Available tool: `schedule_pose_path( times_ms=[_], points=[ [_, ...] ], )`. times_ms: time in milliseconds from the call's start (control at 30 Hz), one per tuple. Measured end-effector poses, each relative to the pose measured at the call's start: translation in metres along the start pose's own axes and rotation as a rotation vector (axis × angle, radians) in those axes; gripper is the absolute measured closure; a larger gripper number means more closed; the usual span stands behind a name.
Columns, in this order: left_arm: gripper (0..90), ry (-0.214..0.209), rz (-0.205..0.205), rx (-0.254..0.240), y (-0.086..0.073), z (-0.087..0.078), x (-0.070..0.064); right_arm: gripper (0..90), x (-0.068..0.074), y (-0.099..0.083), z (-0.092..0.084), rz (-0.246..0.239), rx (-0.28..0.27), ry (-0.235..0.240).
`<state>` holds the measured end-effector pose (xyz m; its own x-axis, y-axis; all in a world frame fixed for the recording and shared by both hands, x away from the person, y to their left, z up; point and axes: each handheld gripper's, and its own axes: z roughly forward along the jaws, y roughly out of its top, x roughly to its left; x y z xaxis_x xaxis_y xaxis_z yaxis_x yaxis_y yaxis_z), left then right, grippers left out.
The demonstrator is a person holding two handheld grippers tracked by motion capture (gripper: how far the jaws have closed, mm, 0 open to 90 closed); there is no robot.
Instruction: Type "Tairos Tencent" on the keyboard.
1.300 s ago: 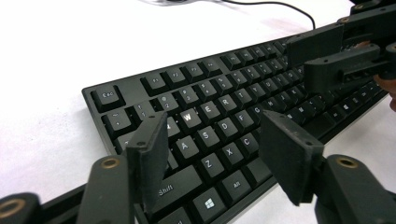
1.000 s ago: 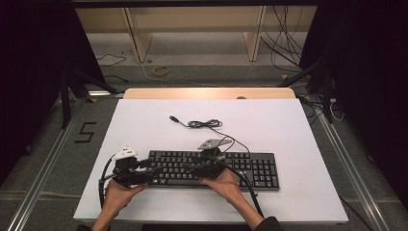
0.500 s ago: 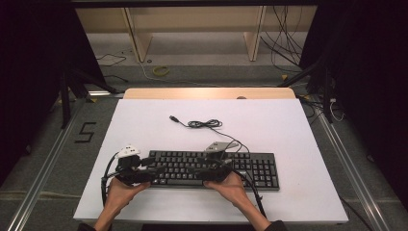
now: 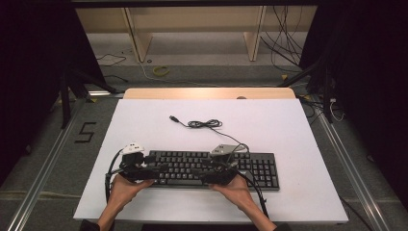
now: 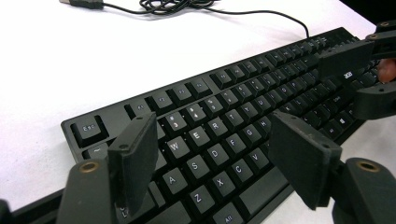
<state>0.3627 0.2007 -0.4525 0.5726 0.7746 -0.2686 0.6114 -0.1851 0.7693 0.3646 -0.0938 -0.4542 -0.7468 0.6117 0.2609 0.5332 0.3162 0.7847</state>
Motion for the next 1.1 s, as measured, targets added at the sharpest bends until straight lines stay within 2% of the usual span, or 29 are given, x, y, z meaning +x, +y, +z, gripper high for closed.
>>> schedule_pose_path(
  times_ms=[267,433,667,867,1100],
  points=[
    [33.6,-0.002,0.0,0.01,0.006,0.005,0.0,40.3,-0.001,-0.003,-0.004,-0.002,-0.007,-0.004],
    [38.7,-0.002,0.002,0.024,0.009,0.009,0.0,39.2,-0.001,-0.006,-0.006,-0.004,-0.007,-0.002],
    [54.1,-0.011,0.004,0.059,0.01,0.015,0.001,38.1,0.0,-0.009,-0.01,-0.008,-0.012,-0.001],
    [68.8,-0.017,0.032,0.096,0.012,0.022,0.0,36.4,0.001,-0.012,-0.011,-0.015,-0.009,-0.002],
    [83.6,-0.002,0.059,0.132,0.014,0.03,-0.003,35.7,0.003,-0.015,-0.015,-0.02,-0.019,0.003]
  ],
)
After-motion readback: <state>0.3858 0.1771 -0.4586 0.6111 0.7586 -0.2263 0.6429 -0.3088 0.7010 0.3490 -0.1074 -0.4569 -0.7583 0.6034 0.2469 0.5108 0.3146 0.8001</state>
